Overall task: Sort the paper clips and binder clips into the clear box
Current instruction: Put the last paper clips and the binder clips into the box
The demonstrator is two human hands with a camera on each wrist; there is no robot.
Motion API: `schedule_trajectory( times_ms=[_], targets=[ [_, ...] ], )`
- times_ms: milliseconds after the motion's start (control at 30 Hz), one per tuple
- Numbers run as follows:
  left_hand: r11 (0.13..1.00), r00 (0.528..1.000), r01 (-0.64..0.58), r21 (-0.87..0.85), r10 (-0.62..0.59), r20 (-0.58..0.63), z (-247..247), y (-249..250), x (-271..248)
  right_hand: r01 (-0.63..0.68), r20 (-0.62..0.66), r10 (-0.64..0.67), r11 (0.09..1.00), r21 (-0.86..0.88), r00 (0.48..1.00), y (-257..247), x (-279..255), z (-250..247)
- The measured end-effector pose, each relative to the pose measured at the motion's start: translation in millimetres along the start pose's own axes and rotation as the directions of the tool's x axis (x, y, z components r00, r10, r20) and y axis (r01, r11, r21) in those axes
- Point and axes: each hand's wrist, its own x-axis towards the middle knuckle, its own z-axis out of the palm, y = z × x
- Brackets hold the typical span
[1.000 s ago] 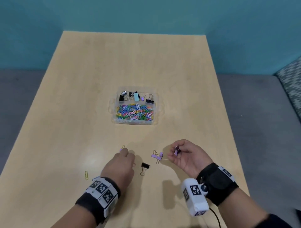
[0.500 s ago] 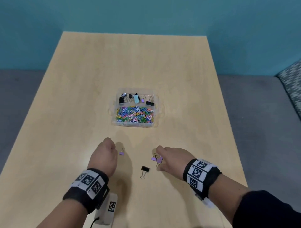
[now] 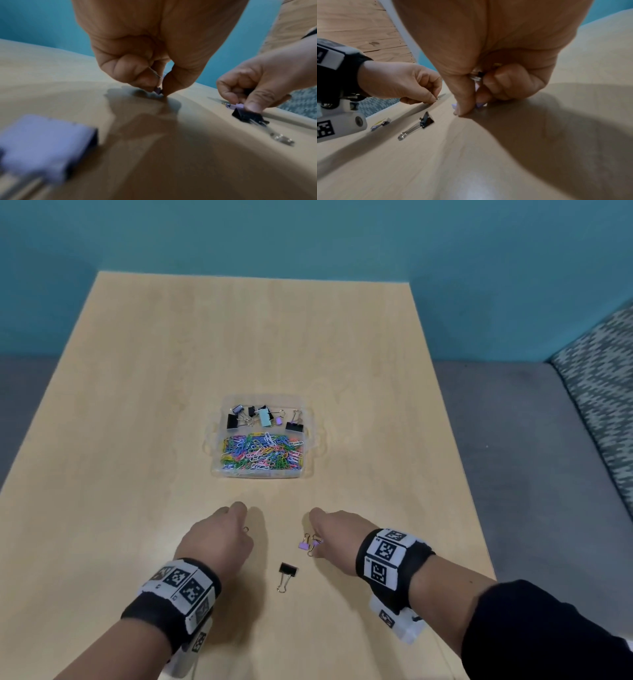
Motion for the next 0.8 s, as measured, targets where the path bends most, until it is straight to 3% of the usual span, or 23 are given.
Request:
schedule_trajectory(
  times_ms=[67, 267, 500, 700, 767, 800],
  targets=[
    [0.999, 0.999, -0.034, -0.015, 0.033, -0.036, -11, 2, 5, -0.006, 0.012, 0.006, 0.999, 0.035, 1.0, 2, -1, -1],
    [0.991, 0.946, -0.133, -0.03, 0.118, -0.3, -80, 20, 53, 0.006, -0.004, -0.006, 1.0, 0.014, 1.0, 10, -3, 2],
    [0.969, 0.926, -0.229, -0.096, 0.186, -0.329, -120, 28, 108, 0.0, 0.0, 0.0, 1.0, -0.011, 1.0, 14, -5, 5],
    [0.949, 0.87, -0.259, -0.182, 0.148, -0.471, -94, 1, 57, 0.079, 0.038, -0.075, 0.986, -0.146, 0.996, 20, -9, 7],
    [0.948, 0.902, -0.257, -0.19, 0.164, -0.4, -65, 2, 18, 0.087, 0.052, -0.078, 0.976, -0.199, 0.996, 19, -10, 2],
    [0.952, 0.935, -0.245, -0.185, 0.182, -0.306, -48, 7, -4, 0.073, 0.057, -0.064, 0.979, -0.192, 0.996, 19, -11, -1]
  ],
)
